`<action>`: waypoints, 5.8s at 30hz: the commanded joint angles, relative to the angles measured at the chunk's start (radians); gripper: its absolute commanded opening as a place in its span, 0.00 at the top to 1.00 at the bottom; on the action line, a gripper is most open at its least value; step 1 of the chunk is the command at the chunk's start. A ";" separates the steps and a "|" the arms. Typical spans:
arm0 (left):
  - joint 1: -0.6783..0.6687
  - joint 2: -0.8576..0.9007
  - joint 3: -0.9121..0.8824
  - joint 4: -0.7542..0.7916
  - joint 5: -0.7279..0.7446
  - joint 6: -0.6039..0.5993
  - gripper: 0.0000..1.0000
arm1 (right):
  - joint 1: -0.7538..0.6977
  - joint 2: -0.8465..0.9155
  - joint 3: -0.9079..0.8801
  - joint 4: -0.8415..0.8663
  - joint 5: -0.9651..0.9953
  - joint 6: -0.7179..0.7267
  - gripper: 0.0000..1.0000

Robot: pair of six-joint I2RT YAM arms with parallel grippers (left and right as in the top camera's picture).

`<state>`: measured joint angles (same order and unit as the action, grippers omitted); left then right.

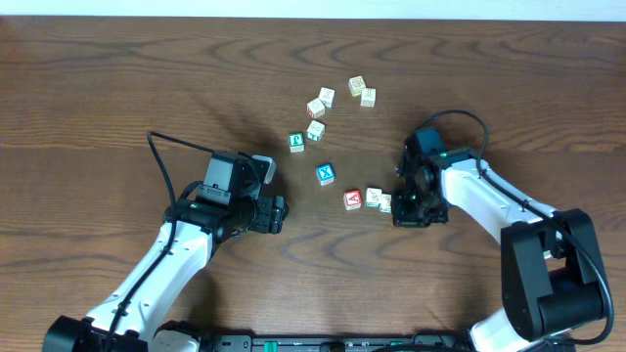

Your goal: Lift 3 blocks

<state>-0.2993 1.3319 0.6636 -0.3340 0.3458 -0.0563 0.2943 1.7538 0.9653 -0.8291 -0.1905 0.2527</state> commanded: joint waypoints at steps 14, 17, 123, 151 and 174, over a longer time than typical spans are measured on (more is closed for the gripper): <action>-0.003 -0.008 0.015 -0.002 0.002 -0.008 0.23 | 0.093 -0.011 0.000 0.046 0.063 0.084 0.99; -0.003 -0.008 0.015 -0.002 0.002 -0.008 0.23 | 0.093 -0.011 0.000 0.051 0.063 0.084 0.99; -0.003 -0.006 0.010 -0.002 0.001 -0.005 0.23 | 0.145 -0.011 0.000 0.157 0.097 0.084 0.97; -0.003 -0.006 0.010 -0.002 0.002 -0.010 0.24 | 0.128 -0.011 0.000 0.034 0.303 0.189 0.99; -0.256 0.059 0.010 0.185 -0.137 -0.235 0.67 | 0.045 -0.011 0.001 0.098 0.285 0.098 0.99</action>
<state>-0.5491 1.3552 0.6636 -0.1589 0.2790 -0.2340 0.3447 1.7538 0.9653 -0.7376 0.0875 0.3740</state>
